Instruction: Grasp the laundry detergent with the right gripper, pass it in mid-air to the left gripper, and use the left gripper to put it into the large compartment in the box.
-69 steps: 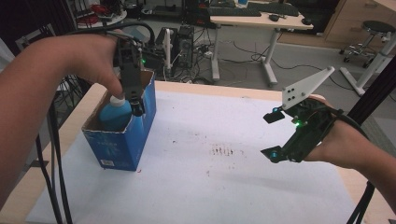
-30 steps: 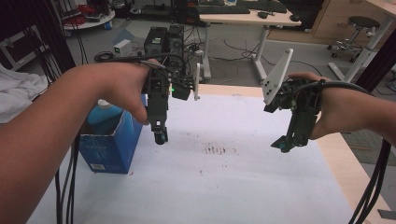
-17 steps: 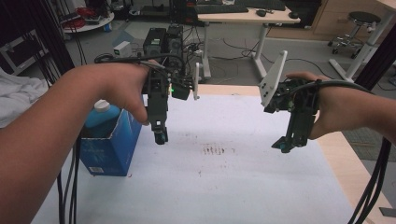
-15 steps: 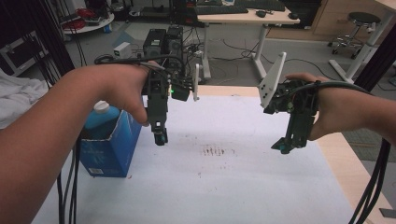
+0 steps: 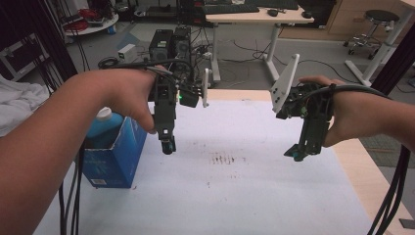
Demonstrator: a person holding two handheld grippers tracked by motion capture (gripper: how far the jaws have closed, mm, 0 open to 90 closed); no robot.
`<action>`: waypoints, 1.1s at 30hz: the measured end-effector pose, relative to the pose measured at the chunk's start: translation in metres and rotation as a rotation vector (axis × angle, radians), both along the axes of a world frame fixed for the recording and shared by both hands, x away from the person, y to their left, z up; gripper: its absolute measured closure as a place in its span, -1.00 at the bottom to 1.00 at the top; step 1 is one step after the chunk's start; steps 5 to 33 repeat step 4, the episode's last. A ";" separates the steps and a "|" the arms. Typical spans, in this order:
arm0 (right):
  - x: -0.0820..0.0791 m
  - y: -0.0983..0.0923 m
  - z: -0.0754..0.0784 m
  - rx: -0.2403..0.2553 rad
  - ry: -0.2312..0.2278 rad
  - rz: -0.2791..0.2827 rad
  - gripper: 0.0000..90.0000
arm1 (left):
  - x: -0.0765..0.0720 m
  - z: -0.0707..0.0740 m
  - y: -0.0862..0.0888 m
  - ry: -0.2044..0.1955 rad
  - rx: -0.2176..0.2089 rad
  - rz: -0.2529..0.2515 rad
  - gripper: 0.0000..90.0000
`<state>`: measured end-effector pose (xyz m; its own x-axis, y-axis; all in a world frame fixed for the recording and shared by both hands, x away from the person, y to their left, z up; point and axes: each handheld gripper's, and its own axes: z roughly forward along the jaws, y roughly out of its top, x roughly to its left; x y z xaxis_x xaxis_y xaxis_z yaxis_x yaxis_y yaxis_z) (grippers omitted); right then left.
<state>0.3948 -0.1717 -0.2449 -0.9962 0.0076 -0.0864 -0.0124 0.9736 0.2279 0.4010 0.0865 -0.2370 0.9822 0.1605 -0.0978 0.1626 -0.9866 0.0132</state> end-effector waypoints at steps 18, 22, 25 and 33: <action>0.000 0.000 0.000 0.008 -0.005 0.002 -0.98 | 0.000 0.001 0.000 -0.006 0.000 -0.007 -0.96; 0.000 0.000 0.000 0.008 -0.005 0.002 -0.98 | 0.000 0.001 0.000 -0.006 0.000 -0.007 -0.96; 0.000 0.000 0.000 0.008 -0.005 0.002 -0.98 | 0.000 0.001 0.000 -0.006 0.000 -0.007 -0.96; 0.000 0.000 0.000 0.008 -0.005 0.002 -0.98 | 0.000 0.001 0.000 -0.006 0.000 -0.007 -0.96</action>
